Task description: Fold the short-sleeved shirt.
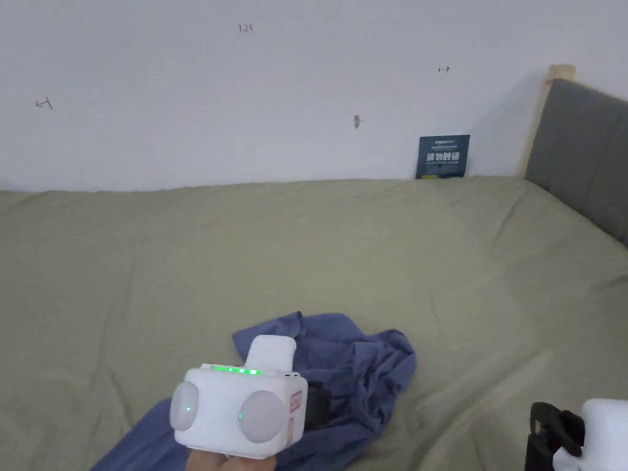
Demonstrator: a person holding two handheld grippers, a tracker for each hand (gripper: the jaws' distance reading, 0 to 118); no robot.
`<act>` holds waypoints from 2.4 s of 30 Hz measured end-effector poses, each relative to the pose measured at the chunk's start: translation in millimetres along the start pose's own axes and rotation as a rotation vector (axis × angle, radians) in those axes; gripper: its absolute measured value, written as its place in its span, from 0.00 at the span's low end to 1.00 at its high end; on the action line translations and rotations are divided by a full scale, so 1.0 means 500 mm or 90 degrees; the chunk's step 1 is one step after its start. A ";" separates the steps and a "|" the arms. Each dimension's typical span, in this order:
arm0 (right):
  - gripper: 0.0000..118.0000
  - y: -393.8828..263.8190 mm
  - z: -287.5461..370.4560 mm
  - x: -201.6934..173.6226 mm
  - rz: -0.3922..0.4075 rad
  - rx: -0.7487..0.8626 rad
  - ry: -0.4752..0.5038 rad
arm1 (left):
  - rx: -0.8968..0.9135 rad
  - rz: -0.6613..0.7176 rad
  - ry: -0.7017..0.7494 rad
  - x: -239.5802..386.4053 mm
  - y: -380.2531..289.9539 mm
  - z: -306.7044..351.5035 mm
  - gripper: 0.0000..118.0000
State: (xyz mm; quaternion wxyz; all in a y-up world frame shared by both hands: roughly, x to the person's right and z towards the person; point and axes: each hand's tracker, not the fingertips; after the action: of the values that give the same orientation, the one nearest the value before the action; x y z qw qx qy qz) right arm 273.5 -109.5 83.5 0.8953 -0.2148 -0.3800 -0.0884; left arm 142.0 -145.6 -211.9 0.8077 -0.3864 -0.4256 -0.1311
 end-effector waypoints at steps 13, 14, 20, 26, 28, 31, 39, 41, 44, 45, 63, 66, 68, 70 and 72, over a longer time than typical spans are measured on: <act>0.01 0.009 0.077 -0.139 0.051 0.057 0.075 | 0.236 0.061 0.260 -0.236 -0.215 0.464 0.00; 0.01 0.008 0.082 -0.147 0.052 0.061 0.079 | 0.235 0.066 0.256 -0.255 -0.222 0.474 0.00; 0.01 0.012 0.109 -0.180 0.062 0.075 0.094 | 0.235 0.105 0.262 -0.301 -0.259 0.498 0.00; 0.01 0.011 0.116 -0.186 0.070 0.073 0.097 | 0.201 0.128 0.236 -0.318 -0.272 0.458 0.00; 0.01 0.011 0.110 -0.186 0.071 0.067 0.098 | 0.187 0.142 0.211 -0.328 -0.271 0.432 0.00; 0.01 0.009 0.094 -0.190 0.072 0.055 0.097 | 0.151 0.151 0.205 -0.345 -0.271 0.378 0.00; 0.01 0.006 0.035 -0.206 0.078 0.028 0.098 | 0.058 0.199 0.193 -0.401 -0.250 0.211 0.96; 0.01 0.004 0.019 -0.210 0.081 0.022 0.097 | -0.005 0.160 0.208 -0.401 -0.236 0.172 0.97; 0.01 -0.004 -0.007 -0.211 0.080 0.005 0.097 | -0.045 0.146 0.225 -0.423 -0.254 0.080 0.97; 0.01 -0.008 -0.016 -0.212 0.080 -0.002 0.095 | -0.060 0.146 0.230 -0.426 -0.257 0.054 0.97; 0.01 -0.022 -0.157 -0.148 0.089 -0.079 0.064 | -0.067 0.120 0.200 -0.434 -0.223 0.096 0.00; 0.01 0.015 -0.248 -0.123 0.074 -0.101 0.060 | -0.063 0.125 0.191 -0.445 -0.227 0.093 0.00; 0.01 0.030 -0.332 -0.105 0.065 -0.118 0.054 | -0.062 0.134 0.183 -0.455 -0.229 0.090 0.00; 0.02 0.062 -0.413 -0.092 0.046 -0.142 0.069 | -0.063 0.133 0.177 -0.448 -0.228 0.092 0.00; 0.50 0.096 -0.488 -0.083 0.028 -0.164 0.077 | -0.065 0.129 0.174 -0.445 -0.229 0.093 0.00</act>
State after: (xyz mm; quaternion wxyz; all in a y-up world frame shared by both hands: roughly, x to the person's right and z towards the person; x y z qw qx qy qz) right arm 416.9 -177.0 -112.5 0.8834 -0.3304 -0.3059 -0.1297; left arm -81.3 -214.1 -312.9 0.8464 -0.4463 -0.2637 -0.1220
